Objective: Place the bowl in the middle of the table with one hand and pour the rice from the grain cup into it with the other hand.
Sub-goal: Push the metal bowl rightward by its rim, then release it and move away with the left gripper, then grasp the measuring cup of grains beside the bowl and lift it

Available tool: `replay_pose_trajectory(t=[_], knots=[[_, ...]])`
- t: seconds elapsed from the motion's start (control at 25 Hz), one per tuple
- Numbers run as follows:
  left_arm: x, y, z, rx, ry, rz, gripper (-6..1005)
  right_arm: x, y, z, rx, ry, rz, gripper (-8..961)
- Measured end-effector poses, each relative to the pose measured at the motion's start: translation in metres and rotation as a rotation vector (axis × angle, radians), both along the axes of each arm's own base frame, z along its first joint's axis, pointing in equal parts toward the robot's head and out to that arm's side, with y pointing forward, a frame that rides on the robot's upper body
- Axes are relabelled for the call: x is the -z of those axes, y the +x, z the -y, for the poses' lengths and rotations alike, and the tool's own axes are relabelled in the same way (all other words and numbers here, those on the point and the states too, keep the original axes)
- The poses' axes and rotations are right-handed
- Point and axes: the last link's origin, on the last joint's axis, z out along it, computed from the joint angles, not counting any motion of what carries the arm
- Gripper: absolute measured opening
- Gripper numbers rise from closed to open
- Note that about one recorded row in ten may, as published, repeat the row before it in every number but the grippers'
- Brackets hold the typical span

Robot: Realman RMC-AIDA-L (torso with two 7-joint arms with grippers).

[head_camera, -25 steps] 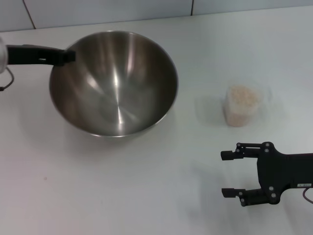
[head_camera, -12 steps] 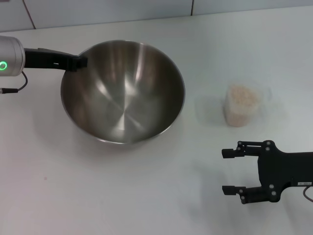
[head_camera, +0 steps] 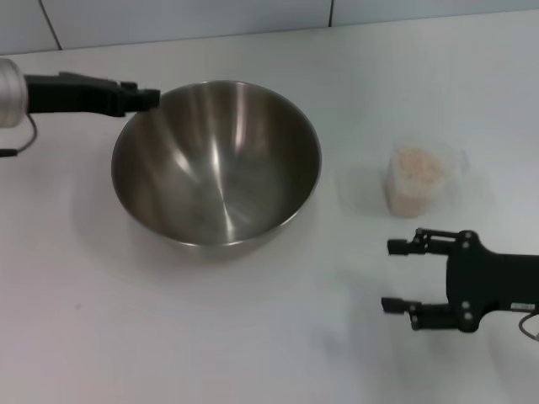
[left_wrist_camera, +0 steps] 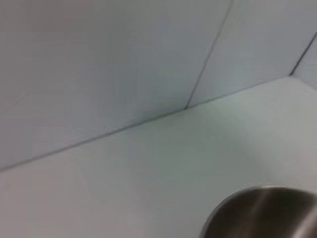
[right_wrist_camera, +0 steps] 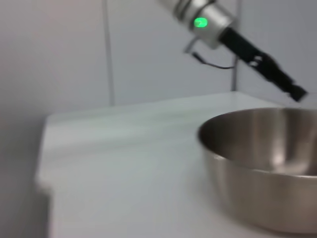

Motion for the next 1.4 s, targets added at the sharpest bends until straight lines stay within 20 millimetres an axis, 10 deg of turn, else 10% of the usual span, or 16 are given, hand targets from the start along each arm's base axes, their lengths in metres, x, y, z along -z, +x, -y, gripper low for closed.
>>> replay_pose_trajectory(t=[0.4, 0.64, 1.4], knots=[[-0.046, -0.015, 0.078, 0.38, 0.011, 0.025, 570, -0.025, 0.054, 0.03, 0.354, 0.547, -0.138, 753], [-0.046, -0.038, 0.106, 0.425, 0.02, 0.031, 813, -0.02, 0.074, 0.014, 0.508, 0.656, -0.084, 751], [-0.037, -0.037, 0.106, 0.434, -0.021, 0.035, 851, 0.003, 0.065, -0.021, 0.521, 0.581, -0.033, 745]])
